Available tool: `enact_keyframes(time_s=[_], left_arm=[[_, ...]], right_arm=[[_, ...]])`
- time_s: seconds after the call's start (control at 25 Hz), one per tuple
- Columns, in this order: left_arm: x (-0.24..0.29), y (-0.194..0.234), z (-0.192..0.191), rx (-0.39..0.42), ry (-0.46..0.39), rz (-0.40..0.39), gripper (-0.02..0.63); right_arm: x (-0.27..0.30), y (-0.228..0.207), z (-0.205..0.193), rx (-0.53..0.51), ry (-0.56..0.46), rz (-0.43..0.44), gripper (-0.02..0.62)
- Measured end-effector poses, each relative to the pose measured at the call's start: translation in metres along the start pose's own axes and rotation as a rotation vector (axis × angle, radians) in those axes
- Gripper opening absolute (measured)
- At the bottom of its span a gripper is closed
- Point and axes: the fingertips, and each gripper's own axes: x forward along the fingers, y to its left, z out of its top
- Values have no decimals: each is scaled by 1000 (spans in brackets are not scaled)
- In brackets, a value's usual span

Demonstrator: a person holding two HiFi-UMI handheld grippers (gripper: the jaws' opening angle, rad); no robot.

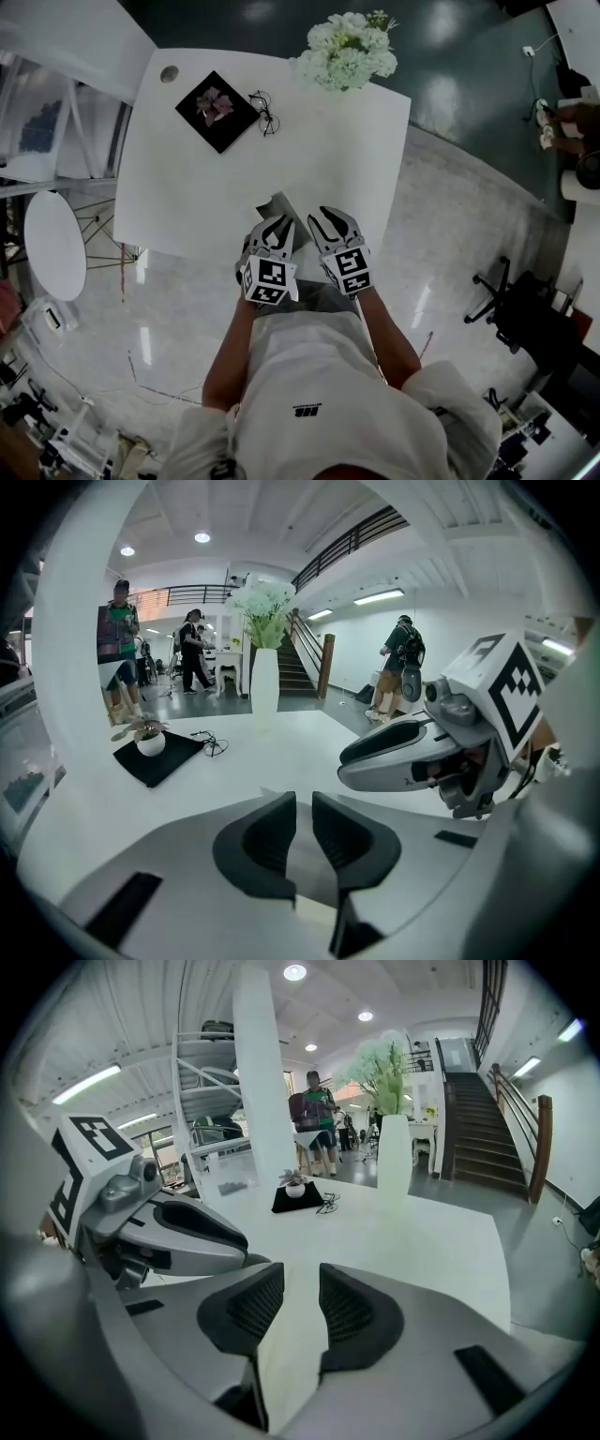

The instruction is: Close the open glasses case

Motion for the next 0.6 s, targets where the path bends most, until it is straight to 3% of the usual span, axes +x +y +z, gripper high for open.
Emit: enact_keyframes(time_s=[0.6], left_arm=[[25,-8,-26,-24,76,-31,67]], right_arm=[[21,-2,-20,20,44,22,115]])
